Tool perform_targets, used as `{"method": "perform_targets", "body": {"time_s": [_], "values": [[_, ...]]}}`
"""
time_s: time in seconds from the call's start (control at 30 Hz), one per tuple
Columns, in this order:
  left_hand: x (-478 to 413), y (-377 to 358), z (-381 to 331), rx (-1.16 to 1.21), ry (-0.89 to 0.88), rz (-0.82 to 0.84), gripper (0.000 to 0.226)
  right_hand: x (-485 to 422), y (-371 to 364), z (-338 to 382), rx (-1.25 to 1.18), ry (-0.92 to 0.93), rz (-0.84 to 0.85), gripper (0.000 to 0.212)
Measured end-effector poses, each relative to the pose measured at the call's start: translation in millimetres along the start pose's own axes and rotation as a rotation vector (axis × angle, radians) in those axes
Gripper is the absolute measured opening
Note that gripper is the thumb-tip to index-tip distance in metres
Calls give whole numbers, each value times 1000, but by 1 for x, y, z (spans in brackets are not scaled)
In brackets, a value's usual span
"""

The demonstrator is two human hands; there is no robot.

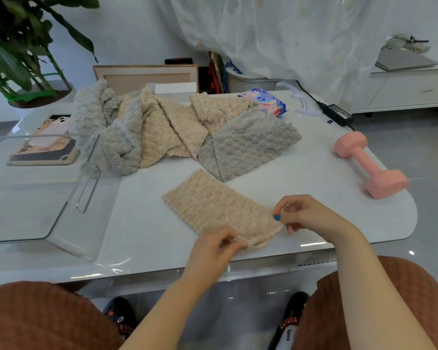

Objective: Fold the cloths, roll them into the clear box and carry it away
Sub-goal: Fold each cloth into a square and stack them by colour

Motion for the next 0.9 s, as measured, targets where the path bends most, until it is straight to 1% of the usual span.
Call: {"method": "perform_targets", "body": {"time_s": [0.07,0.13,0.2,0.23,0.27,0.33,0.4,0.43,0.47,0.5,0.57,0.63,0.7,0.8,0.9], "values": [[4,27,-5,173,101,-89,10,13,-1,14,-58,80,35,16],[6,50,-11,307,163,-146,12,22,-7,29,-117,147,95,26],[9,71,-16,354,183,-194,14,25,-14,40,-89,174,112,30],[10,80,-18,348,194,-205,14,24,-17,44,-32,178,101,26],[12,87,-18,328,220,-192,13,23,-21,47,42,176,102,21],[17,90,-13,287,320,-62,14,23,-34,49,168,167,188,15],[23,84,-4,284,451,99,18,24,-46,49,216,142,312,13],[25,85,-1,283,488,122,19,22,-50,50,215,121,337,14],[23,89,2,285,495,99,17,17,-52,50,201,102,328,15],[18,95,4,294,485,40,15,10,-52,53,177,91,293,17],[3,113,10,280,440,-110,12,-11,-51,62,128,97,188,18],[-12,129,18,204,404,-210,10,-36,-51,72,116,110,78,15],[-25,140,29,100,401,-264,9,-61,-56,80,124,112,15,16],[-38,150,43,13,398,-335,4,-92,-67,86,148,121,-35,16],[-51,157,52,-139,357,-379,9,-114,-73,89,204,138,-94,20]]}}
Point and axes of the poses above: each hand's wrist, its own x-axis away from the middle knuckle, its own y-axis out of the back of the hand, z = x × y, the point moved 8 cm from there along -x, towards the middle knuckle, and after that the axes turned 14 degrees about x, right-handed, at the moved point
